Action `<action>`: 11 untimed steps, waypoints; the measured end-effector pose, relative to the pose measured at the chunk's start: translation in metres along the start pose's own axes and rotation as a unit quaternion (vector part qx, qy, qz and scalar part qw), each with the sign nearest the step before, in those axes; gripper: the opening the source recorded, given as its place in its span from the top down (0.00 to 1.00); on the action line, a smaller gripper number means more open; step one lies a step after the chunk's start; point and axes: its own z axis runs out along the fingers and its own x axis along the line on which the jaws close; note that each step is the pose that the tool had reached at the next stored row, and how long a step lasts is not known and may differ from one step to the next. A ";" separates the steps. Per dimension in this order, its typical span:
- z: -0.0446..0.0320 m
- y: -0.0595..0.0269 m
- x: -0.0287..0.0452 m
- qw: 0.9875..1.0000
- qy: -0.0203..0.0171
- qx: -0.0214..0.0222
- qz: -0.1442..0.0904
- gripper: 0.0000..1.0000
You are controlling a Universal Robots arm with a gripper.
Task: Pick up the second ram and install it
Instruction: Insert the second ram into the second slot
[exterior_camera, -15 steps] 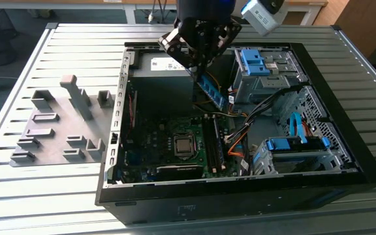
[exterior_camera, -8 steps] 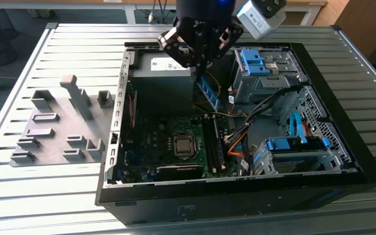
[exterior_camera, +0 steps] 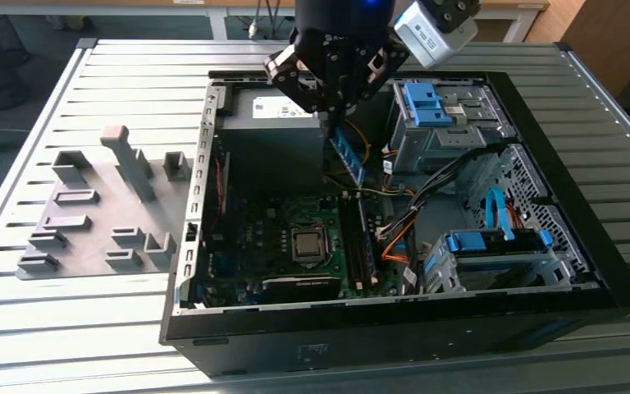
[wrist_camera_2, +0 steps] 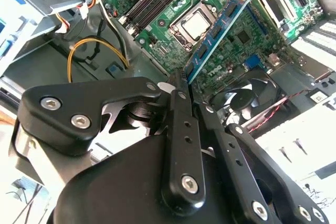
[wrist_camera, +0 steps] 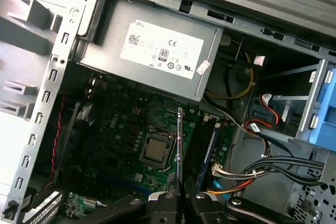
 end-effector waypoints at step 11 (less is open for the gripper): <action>0.0029 -0.0003 -0.0016 0.997 0.000 0.001 0.077 0.86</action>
